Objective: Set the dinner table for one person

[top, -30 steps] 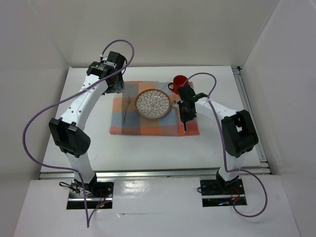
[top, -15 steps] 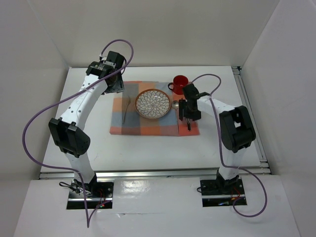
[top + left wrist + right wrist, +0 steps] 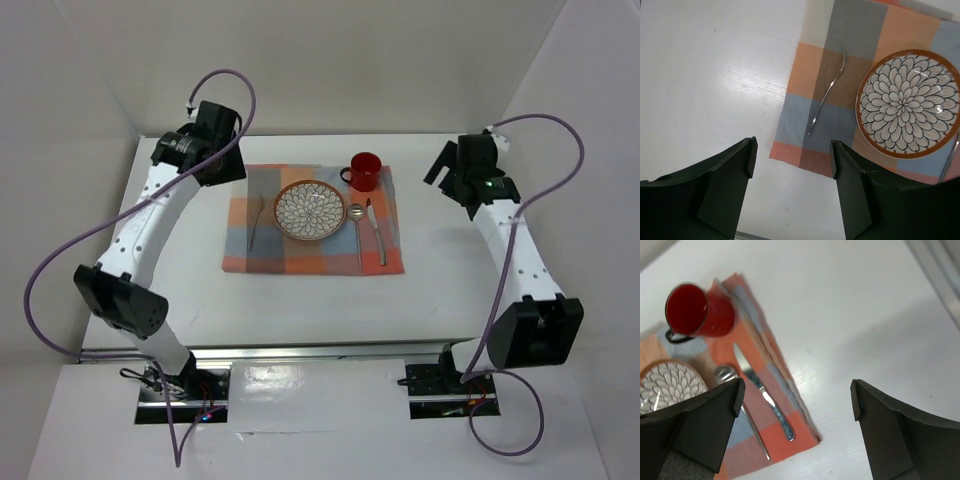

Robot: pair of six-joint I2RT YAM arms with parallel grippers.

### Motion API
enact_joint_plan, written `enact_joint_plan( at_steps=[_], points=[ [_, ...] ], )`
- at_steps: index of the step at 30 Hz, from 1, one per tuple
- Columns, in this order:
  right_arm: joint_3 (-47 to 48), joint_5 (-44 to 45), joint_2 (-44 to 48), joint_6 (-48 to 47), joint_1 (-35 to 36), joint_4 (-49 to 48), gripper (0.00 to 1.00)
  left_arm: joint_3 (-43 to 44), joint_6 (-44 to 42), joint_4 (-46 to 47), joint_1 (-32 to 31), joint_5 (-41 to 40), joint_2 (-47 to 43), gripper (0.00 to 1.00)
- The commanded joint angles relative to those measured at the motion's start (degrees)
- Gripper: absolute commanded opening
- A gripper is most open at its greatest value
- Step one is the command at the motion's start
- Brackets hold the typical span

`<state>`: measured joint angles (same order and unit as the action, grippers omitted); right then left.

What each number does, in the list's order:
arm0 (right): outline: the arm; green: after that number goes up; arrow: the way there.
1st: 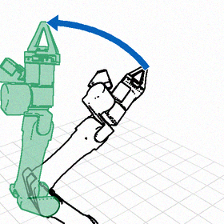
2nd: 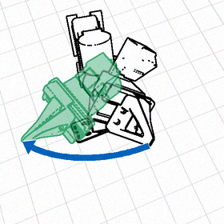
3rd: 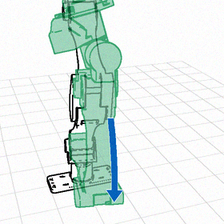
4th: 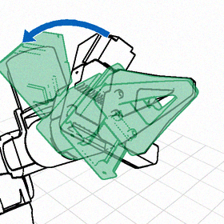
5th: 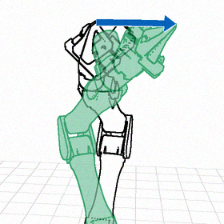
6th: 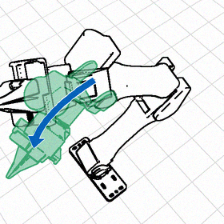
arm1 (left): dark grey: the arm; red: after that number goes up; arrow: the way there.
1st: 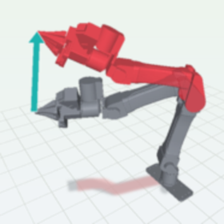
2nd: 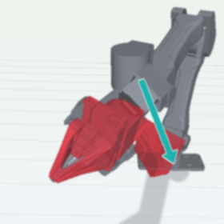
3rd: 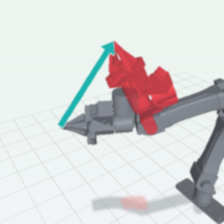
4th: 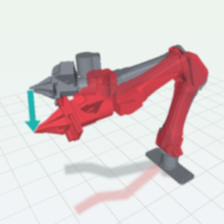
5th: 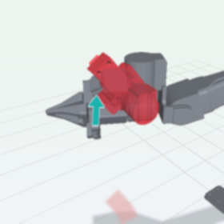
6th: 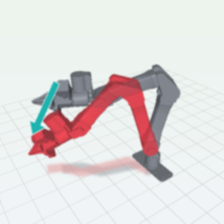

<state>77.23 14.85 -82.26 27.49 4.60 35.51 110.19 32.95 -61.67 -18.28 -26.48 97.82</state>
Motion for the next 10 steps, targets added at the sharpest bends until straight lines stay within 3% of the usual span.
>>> enact_joint_plan(
  at_steps=[1,10],
  points=[
    [-3.1,3.2,4.2,2.7,-2.1,1.4,1.00,-2.4,-2.2,5.5,0.3,-0.8,-6.1,0.77],
    [-7.9,1.7,7.6,3.8,-9.3,1.6,1.00,-4.5,-2.7,9.3,0.3,4.0,-9.8,0.79]
  ],
)
